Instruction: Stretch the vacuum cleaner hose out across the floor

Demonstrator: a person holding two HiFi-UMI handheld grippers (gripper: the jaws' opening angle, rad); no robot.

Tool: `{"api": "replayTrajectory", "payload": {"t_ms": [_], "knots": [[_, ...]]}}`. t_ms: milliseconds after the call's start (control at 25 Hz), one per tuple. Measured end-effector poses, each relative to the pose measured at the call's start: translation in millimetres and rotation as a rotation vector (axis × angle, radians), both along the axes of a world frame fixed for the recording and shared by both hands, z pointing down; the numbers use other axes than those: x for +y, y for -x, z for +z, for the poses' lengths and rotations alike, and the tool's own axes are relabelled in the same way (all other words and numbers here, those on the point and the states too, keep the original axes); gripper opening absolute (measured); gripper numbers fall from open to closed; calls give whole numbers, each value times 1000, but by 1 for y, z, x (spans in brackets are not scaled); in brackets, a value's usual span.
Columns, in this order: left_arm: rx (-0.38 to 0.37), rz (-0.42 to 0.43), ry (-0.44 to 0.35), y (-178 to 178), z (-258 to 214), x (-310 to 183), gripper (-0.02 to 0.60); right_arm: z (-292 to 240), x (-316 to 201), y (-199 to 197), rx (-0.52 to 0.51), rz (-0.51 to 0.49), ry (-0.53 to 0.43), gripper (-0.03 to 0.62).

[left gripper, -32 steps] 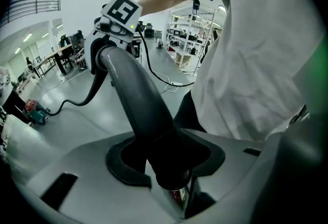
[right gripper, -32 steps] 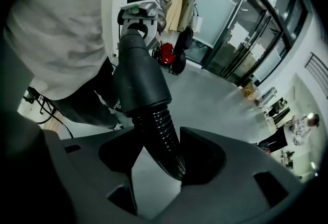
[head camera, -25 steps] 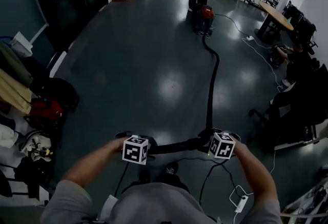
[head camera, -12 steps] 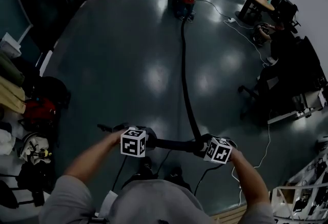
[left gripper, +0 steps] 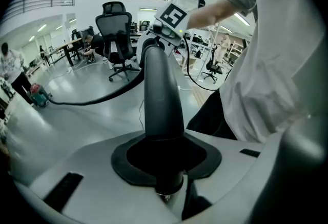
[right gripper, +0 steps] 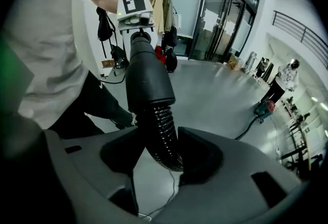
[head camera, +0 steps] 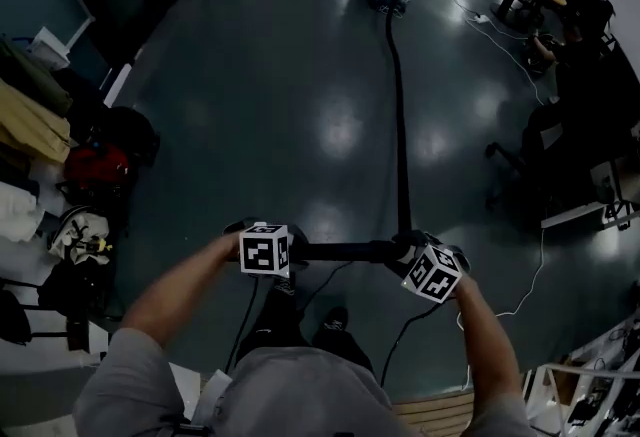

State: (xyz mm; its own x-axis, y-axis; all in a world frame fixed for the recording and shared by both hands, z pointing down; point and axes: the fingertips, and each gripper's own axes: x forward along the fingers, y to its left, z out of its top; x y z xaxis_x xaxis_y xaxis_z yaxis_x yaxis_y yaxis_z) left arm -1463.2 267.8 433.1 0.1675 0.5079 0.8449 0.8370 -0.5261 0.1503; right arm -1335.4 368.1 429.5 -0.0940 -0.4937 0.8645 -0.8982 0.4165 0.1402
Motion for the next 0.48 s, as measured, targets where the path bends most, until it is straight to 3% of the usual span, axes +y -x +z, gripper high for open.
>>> {"api": "replayTrajectory", "payload": {"t_ms": [240,480], "knots": [[-64,-140,95,12,33,37,120,30,12,-5,36,-47,50,202],[-110,-234,102,21,99,35,120,94,-5,-8,56,-107,135,202]]}}
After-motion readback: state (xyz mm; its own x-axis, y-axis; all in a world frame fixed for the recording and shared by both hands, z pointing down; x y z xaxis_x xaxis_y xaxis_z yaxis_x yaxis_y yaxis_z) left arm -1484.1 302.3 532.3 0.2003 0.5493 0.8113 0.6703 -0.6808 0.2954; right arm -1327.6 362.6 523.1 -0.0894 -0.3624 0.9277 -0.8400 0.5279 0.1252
